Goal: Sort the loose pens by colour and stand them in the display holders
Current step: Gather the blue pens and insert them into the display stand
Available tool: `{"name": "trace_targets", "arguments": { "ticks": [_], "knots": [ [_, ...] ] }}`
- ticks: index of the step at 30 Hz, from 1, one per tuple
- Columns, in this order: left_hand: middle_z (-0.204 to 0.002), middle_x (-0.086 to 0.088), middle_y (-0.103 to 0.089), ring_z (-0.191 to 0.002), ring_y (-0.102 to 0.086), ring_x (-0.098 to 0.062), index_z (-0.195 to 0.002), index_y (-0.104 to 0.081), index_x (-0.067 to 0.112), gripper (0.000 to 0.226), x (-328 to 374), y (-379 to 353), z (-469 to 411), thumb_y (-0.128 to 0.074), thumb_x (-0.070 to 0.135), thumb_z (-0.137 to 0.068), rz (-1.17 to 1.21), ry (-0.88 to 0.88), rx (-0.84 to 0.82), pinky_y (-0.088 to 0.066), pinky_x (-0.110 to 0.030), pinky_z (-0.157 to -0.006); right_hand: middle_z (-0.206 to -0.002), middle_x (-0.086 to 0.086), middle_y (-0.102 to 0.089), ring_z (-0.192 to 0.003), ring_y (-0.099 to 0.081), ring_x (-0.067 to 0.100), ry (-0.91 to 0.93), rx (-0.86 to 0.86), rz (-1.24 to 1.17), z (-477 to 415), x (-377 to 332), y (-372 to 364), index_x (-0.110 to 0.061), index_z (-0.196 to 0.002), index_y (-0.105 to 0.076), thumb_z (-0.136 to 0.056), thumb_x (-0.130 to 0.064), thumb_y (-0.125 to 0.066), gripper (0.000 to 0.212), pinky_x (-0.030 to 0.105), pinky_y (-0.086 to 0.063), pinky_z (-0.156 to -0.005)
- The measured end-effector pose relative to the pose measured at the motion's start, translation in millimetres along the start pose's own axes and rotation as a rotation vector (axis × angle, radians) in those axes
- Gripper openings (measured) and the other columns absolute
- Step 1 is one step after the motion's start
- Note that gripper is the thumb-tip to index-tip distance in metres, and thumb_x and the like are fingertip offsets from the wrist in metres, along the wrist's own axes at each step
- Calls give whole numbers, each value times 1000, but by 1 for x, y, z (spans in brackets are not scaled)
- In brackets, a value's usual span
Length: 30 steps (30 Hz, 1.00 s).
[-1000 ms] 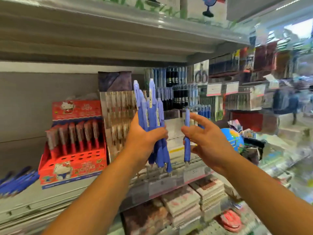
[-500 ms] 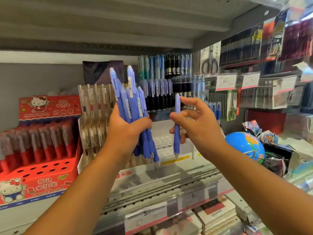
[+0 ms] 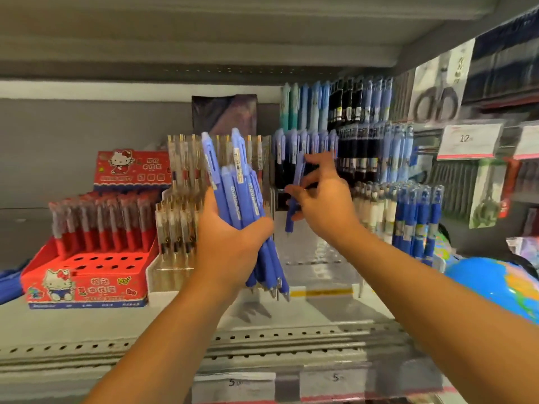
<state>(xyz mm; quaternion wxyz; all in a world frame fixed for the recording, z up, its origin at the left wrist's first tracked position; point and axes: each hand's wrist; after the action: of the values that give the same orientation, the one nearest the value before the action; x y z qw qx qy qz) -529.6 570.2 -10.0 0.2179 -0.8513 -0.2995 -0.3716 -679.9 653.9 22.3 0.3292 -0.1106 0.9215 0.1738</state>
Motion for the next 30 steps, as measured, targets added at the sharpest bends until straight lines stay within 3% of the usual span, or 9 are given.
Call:
{"name": "trace_targets", "arguments": {
  "ticks": [6, 9, 13, 16, 19, 23, 25, 27, 30],
  "knots": [
    [-70, 15, -61, -61, -62, -7, -107, -56, 24, 42, -5, 0, 7, -74, 1, -78, -106, -34, -50, -52, -16, -55, -82, 3, -56, -73, -64, 17, 60, -21, 119, 4, 12, -8, -19, -126, -41, -89, -9, -70, 48, 36, -59, -52],
    [-72, 15, -60, -61, -61, -5, -119, -53, 19, 48, -4, 1, 10, -73, 0, -80, -130, -36, -103, -51, -14, -55, -71, -6, -56, -63, -60, -4, 124, -26, 304, 11, 13, -10, -19, -122, -41, -89, -17, -73, 46, 21, -50, -51],
    [-76, 14, -61, -64, -62, -9, -123, -51, 23, 53, -6, 4, 10, -73, 1, -81, -98, -26, -151, -53, -15, -58, -72, -10, -58, -65, -60, 12, 41, -128, 498, 19, 13, -10, -26, -114, -40, -87, -35, -73, 43, 35, -50, -52],
    [-77, 16, -62, -66, -63, -10, -113, -50, 41, 57, -6, 5, 11, -72, -1, -82, -75, -22, -198, -54, -15, -58, -74, -5, -58, -66, -61, 17, -30, -198, 478, 22, 14, -12, -25, -113, -36, -90, -27, -70, 41, 45, -55, -58],
    [-76, 24, -63, -68, -65, -4, -111, -46, 48, 64, -5, 4, 12, -72, -3, -81, -63, -21, -223, -53, -13, -57, -76, -9, -56, -63, -59, 12, -20, -203, 504, 25, 15, -11, -26, -117, -35, -92, -20, -65, 39, 44, -56, -56],
    [-78, 22, -63, -67, -64, -5, -109, -47, 52, 65, -4, 3, 11, -73, 0, -79, -34, -30, -218, -55, -16, -58, -75, -15, -56, -65, -55, 3, 45, -143, 530, 28, 10, -4, -25, -124, -47, -93, -34, -64, 36, 31, -49, -54],
    [-75, 18, -63, -63, -63, -7, -108, -50, 50, 60, -2, 3, 11, -73, 6, -76, -21, -26, -207, -56, -20, -59, -78, -15, -57, -64, -54, 0, 78, -58, 440, 30, 2, 1, -27, -122, -54, -94, -37, -62, 31, 21, -44, -54],
    [-75, 16, -63, -63, -63, -10, -105, -52, 57, 60, -1, 3, 11, -74, 10, -74, -10, -28, -192, -58, -23, -60, -78, -9, -63, -60, -57, 3, 16, -54, 129, 33, -8, 6, -26, -113, -58, -94, -32, -63, 21, 19, -43, -50],
    [-84, 22, -66, -71, -67, -6, -98, -49, 68, 65, 0, 2, 11, -76, 14, -75, -3, -42, -189, -58, -21, -62, -86, 3, -72, -63, -63, 14, -190, -276, -442, 41, -21, 16, -16, -108, -68, -87, -27, -72, 24, 25, -45, -45]
  ]
}}
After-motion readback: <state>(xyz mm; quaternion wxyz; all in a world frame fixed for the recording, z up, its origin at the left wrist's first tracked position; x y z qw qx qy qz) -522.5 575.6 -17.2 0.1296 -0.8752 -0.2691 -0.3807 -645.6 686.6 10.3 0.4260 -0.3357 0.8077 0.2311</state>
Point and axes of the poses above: each hand's wrist, its own z-axis away from the middle knuckle, its own y-axis out of the back of the hand, x = y × z
